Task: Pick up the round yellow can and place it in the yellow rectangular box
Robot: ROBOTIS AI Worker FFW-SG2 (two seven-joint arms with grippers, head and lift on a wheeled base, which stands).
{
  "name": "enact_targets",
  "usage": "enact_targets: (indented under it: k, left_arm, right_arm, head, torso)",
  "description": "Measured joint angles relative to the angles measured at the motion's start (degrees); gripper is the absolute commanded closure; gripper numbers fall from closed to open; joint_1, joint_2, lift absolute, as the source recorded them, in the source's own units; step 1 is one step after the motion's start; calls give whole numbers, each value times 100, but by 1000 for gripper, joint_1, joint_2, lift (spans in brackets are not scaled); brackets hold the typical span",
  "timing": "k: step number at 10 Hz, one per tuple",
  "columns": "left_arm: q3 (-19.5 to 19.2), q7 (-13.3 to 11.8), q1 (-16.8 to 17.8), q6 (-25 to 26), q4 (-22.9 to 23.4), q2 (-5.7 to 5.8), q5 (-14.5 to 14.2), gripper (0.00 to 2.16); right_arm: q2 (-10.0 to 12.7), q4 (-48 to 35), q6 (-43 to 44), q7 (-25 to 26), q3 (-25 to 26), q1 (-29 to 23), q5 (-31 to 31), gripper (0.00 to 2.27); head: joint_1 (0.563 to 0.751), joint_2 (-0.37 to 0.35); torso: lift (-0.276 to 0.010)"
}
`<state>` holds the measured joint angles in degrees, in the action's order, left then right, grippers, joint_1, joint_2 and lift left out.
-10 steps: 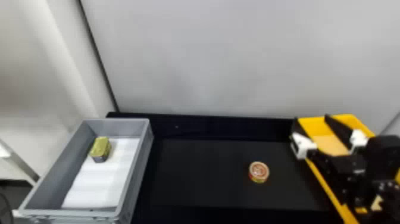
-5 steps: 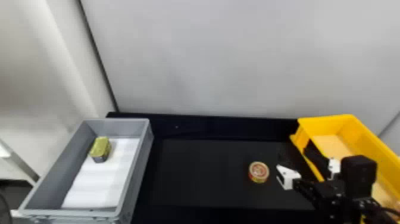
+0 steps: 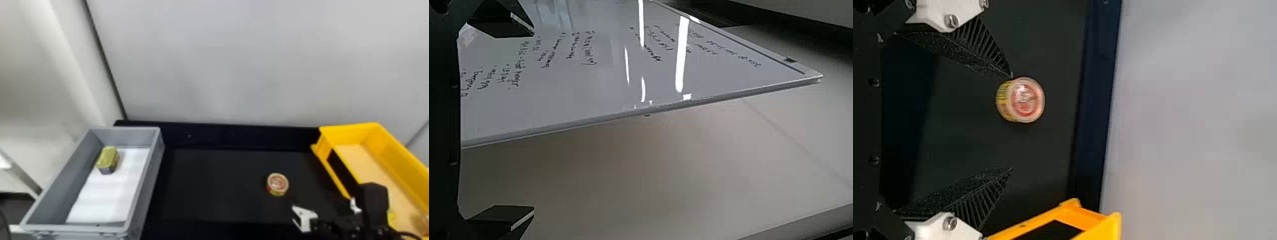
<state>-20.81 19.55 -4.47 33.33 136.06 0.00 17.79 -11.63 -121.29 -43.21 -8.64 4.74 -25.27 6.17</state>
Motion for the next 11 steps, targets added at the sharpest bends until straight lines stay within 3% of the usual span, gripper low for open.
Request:
enact_targets:
  k: [4, 11]
  left_arm:
    - [1, -12, 6, 0, -1, 0, -4, 35]
    - [42, -10, 13, -1, -1, 0, -4, 35]
  right_arm:
    - [21, 390, -56, -140, -52, 148, 5, 96]
    - [11, 1372, 128, -514, -289, 916, -133, 94]
  head:
    - [694, 14]
    - [694, 14]
  torso:
    - [-67]
    - [-67]
